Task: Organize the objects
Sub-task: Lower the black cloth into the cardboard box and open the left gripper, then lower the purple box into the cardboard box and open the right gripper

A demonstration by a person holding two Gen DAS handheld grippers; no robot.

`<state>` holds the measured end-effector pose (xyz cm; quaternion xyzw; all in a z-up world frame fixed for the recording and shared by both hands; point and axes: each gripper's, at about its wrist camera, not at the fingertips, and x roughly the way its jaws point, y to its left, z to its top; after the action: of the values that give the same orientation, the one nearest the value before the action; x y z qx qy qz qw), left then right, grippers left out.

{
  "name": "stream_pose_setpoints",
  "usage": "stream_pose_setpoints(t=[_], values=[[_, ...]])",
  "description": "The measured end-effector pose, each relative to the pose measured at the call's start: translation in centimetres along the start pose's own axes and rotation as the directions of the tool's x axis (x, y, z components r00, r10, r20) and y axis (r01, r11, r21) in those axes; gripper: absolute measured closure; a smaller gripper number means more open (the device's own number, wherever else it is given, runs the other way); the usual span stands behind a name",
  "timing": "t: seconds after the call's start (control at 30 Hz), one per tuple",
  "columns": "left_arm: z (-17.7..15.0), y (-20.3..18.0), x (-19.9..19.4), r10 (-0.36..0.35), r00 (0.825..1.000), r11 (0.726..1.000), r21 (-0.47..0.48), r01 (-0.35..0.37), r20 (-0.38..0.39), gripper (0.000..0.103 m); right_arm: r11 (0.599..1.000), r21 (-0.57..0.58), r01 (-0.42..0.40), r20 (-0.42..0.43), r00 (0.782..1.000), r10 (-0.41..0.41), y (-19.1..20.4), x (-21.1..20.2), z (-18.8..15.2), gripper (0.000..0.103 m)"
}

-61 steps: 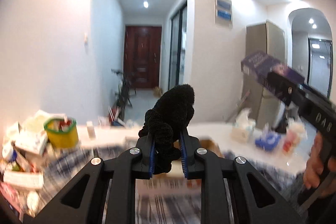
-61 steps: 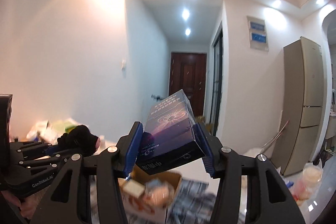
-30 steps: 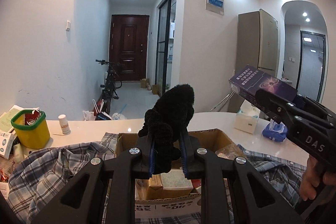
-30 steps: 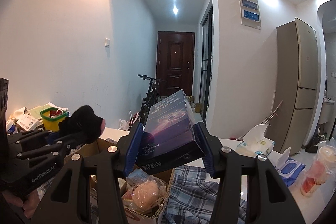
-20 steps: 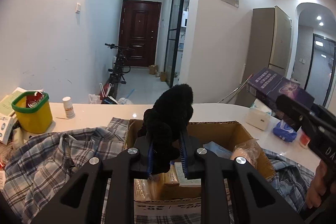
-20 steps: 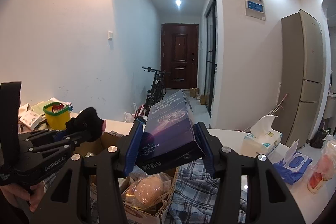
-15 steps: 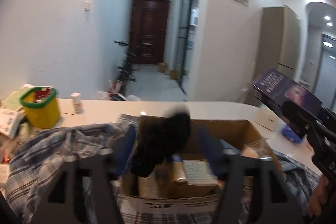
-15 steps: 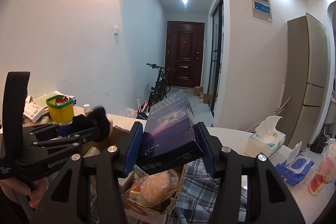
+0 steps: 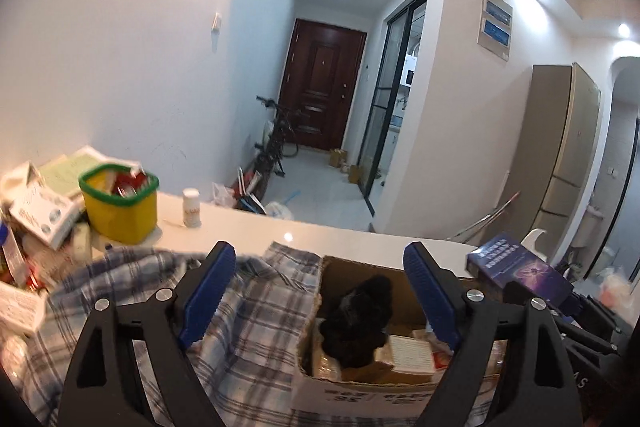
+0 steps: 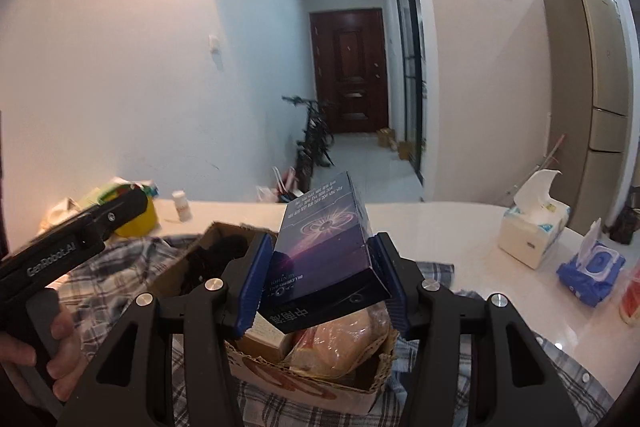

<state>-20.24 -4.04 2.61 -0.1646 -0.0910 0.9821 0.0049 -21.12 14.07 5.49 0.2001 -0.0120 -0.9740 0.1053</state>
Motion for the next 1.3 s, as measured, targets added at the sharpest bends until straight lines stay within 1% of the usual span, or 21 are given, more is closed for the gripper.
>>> stream_pose_setpoints(t=[0.07, 0.13, 0.27, 0.33, 0.4, 0.53, 0.63, 0.67, 0.7, 0.77, 0.87, 0.93, 1.0, 1.1, 1.2, 1.27, 1.3], values=[[0.0, -0.1, -0.3, 0.021, 1.0, 1.0, 0.023, -0.021, 0.013, 0.015, 1.0, -0.01, -0.009, -0.029, 1.0, 0.008, 0.9, 0.8, 0.0, 0.052], [0.1, 0.0, -0.4, 0.01, 1.0, 1.0, 0.011, -0.01, 0.014, 0.015, 1.0, -0.019, -0.01, -0.04, 0.999, 0.01, 1.9, 1.3, 0.0, 0.052], [0.0, 0.2, -0.3, -0.004, 1.0, 1.0, -0.015, 0.004, -0.002, 0.015, 0.998, -0.053, 0.017, -0.04, 0.999, -0.019, 3.3, 2.2, -0.1, 0.052], [-0.1, 0.3, -0.1, 0.004, 1.0, 1.0, -0.009, -0.004, -0.009, 0.015, 0.999, -0.035, 0.002, -0.061, 0.998, -0.004, 3.4, 2.8, -0.3, 0.052], [0.0, 0.4, 0.0, 0.009, 1.0, 1.0, -0.005, -0.009, -0.014, 0.015, 0.999, -0.021, -0.032, -0.094, 0.995, 0.03, 3.5, 3.6, -0.6, 0.052], [0.0, 0.9, 0.2, 0.017, 1.0, 1.0, -0.025, -0.017, -0.022, 0.015, 0.999, -0.021, -0.029, -0.118, 0.993, 0.026, 3.5, 4.4, -1.4, 0.052], [0.0, 1.0, 0.3, 0.026, 1.0, 1.0, -0.015, -0.026, -0.018, 0.015, 0.999, -0.01, -0.052, -0.142, 0.989, 0.05, 3.1, 4.9, -1.6, 0.051], [0.0, 0.9, 0.3, 0.028, 1.0, 1.0, -0.006, -0.028, -0.013, 0.015, 0.998, -0.014, -0.058, -0.145, 0.988, 0.056, 3.1, 5.0, -1.6, 0.049], [0.0, 0.8, 0.2, 0.029, 1.0, 1.0, 0.0, -0.029, -0.009, 0.015, 0.998, -0.024, -0.054, -0.146, 0.988, 0.05, 3.0, 5.0, -1.5, 0.039], [0.0, 0.7, 0.2, 0.029, 1.0, 1.0, 0.006, -0.029, -0.004, 0.015, 0.999, -0.046, -0.016, -0.117, 0.993, 0.011, 2.7, 4.5, -1.4, 0.027], [0.0, 0.5, 0.0, 0.026, 1.0, 1.0, 0.016, -0.026, 0.001, 0.015, 0.997, -0.071, 0.019, -0.063, 0.998, -0.024, 2.2, 3.5, -1.0, 0.022], [0.0, 0.4, -0.3, 0.029, 1.0, 0.999, 0.024, -0.029, 0.012, 0.015, 0.997, -0.074, 0.032, -0.043, 0.998, -0.035, 1.7, 2.8, -0.5, 0.015], [0.1, 0.3, -0.6, 0.024, 0.999, 0.999, 0.027, -0.024, 0.022, 0.015, 0.997, -0.061, 0.046, -0.013, 0.999, -0.047, 1.2, 1.9, 0.0, 0.012], [0.2, 0.1, -1.2, 0.015, 0.999, 0.999, 0.027, -0.016, 0.039, 0.015, 0.996, -0.058, 0.065, 0.018, 0.998, -0.064, 0.6, 0.6, 0.9, 0.011], [0.4, -0.1, -1.8, 0.028, 0.998, 0.999, 0.035, -0.03, 0.061, 0.015, 0.993, -0.07, 0.095, 0.061, 0.994, -0.09, 0.3, -0.7, 1.8, 0.007], [0.9, -0.8, -2.7, 0.041, 0.996, 0.997, 0.056, -0.045, 0.074, 0.015, 0.991, -0.068, 0.111, 0.098, 0.99, -0.104, 0.3, -1.6, 2.4, 0.005], [1.2, -1.1, -3.2, 0.025, 0.996, 0.998, 0.064, -0.03, 0.082, 0.015, 0.991, -0.066, 0.113, 0.109, 0.988, -0.106, 0.3, -1.9, 2.7, 0.004]])
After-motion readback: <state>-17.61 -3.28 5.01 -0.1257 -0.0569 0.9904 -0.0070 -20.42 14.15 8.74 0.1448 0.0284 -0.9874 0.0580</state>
